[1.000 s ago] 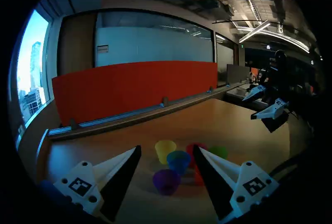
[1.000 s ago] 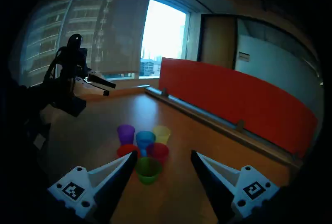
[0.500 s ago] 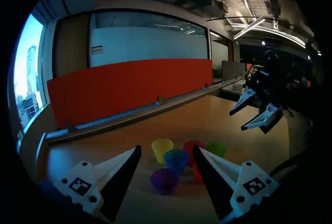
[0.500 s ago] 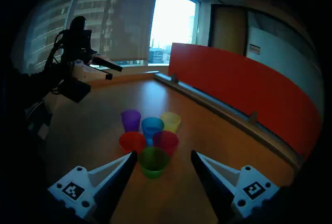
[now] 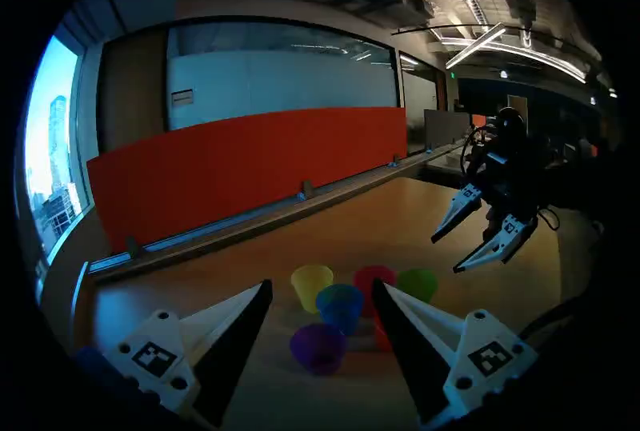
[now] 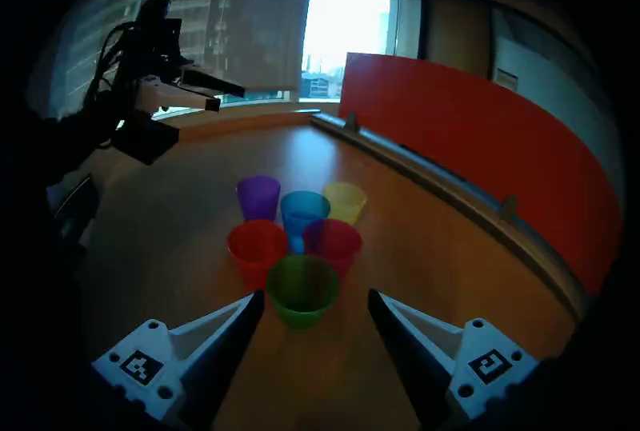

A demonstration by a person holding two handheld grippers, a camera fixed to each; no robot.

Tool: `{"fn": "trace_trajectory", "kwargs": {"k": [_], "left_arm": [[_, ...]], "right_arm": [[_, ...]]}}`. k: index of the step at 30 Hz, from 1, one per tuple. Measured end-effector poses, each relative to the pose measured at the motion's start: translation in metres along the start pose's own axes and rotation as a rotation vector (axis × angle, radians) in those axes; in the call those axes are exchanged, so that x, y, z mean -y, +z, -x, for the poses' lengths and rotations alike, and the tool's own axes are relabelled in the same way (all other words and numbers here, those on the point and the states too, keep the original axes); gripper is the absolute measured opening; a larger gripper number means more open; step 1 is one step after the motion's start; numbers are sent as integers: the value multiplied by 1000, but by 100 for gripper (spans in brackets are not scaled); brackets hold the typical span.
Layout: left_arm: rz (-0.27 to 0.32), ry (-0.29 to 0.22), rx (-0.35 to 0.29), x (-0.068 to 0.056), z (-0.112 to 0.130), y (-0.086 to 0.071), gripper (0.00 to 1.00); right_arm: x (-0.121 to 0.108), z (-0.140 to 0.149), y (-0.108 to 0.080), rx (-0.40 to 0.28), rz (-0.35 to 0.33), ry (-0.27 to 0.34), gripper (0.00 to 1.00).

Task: Pour water

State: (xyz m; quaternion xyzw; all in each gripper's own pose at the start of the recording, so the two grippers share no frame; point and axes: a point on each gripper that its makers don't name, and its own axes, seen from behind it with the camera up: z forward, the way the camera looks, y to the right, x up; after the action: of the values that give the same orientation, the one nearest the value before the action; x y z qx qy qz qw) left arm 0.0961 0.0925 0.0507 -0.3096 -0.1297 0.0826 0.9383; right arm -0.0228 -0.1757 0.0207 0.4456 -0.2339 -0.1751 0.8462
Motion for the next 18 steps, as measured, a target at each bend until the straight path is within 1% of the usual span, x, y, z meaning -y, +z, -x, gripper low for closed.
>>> {"fn": "trace_trajectory", "kwargs": {"k": [6, 18], "left_arm": [[3, 1, 2, -1, 0, 3, 92], [5, 1, 13, 2, 4, 12, 92]], "right_arm": [[3, 14, 12, 29, -21, 8, 100], [8, 33, 30, 75, -49, 12, 100]]}}
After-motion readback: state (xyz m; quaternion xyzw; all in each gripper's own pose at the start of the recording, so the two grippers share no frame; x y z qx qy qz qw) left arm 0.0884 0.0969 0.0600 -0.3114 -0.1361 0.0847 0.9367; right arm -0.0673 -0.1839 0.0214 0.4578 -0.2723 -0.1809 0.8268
